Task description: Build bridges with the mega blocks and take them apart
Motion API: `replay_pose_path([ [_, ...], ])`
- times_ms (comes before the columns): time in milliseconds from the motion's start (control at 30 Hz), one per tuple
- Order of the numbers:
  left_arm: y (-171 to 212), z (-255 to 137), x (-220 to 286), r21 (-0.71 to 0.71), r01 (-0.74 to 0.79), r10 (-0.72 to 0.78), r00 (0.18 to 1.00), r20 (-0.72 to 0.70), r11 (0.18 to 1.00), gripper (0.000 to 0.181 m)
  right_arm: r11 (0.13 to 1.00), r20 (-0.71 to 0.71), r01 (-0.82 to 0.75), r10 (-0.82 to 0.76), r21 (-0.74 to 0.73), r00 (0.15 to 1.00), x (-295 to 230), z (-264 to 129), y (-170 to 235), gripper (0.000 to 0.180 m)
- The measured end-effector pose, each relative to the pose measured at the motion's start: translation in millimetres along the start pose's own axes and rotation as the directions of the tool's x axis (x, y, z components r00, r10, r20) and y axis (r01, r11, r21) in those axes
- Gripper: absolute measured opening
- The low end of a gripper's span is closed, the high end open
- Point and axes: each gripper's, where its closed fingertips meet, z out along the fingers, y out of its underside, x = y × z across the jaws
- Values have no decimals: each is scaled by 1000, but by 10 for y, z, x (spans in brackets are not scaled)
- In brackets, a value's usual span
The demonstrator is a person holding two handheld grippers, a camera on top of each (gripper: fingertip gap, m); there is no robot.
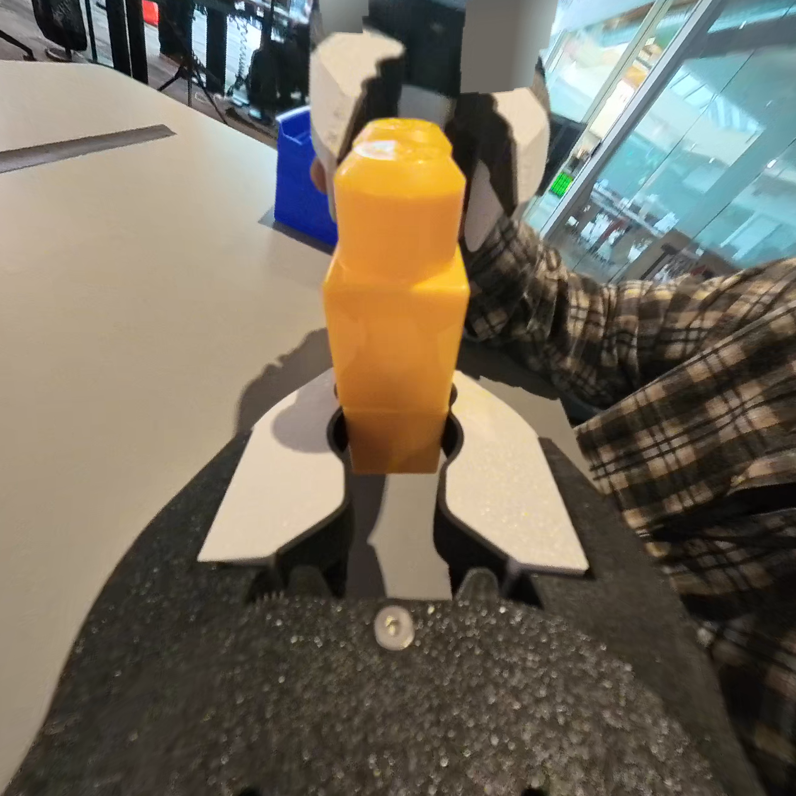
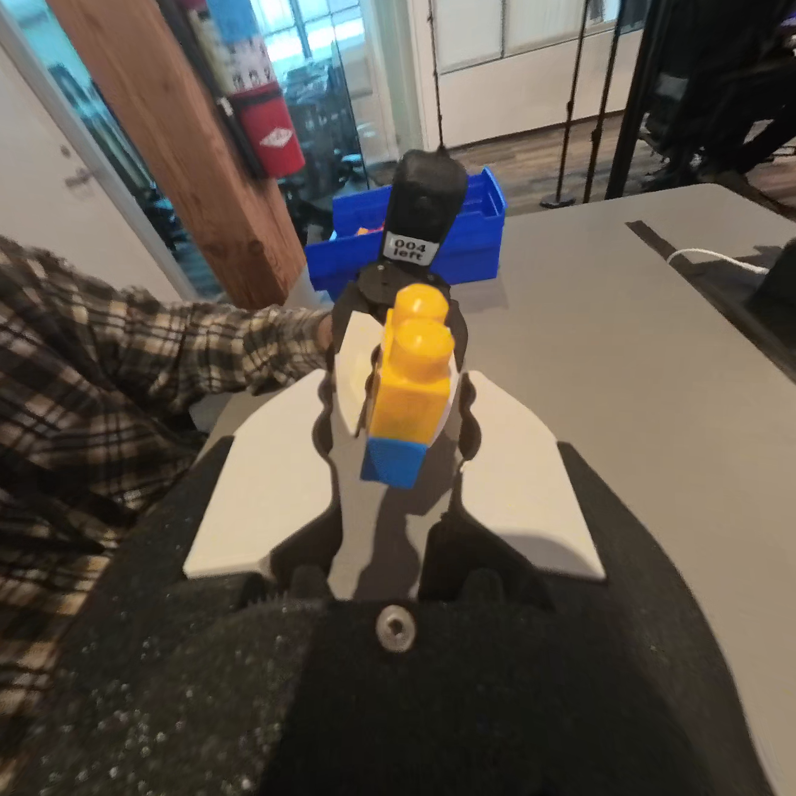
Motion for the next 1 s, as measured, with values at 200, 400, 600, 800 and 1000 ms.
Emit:
replay_pose_path([
  [200, -185, -100, 5, 132, 81, -76, 996, -39, 988, 41, 984, 6, -172, 172, 49, 985, -43, 2, 355, 52],
  [400, -199, -58, 58, 131, 68, -62, 997, -45, 989, 41, 952, 111, -287, 276, 110, 955, -81, 82, 353, 44],
  [600, -185, 9, 85, 112, 50, -46, 998, -32, 992, 42, 944, 107, -311, 301, 107, 948, -74, 128, 353, 41],
  [800, -263, 24, 174, 148, 58, -45, 995, -88, 987, 43, 952, 121, -291, 279, 96, 953, -131, 125, 335, 35],
  [1000, -621, -183, 112, 201, 55, -48, 998, -43, 978, 82, 943, 166, -315, 296, 107, 941, -147, 50, 322, 35],
])
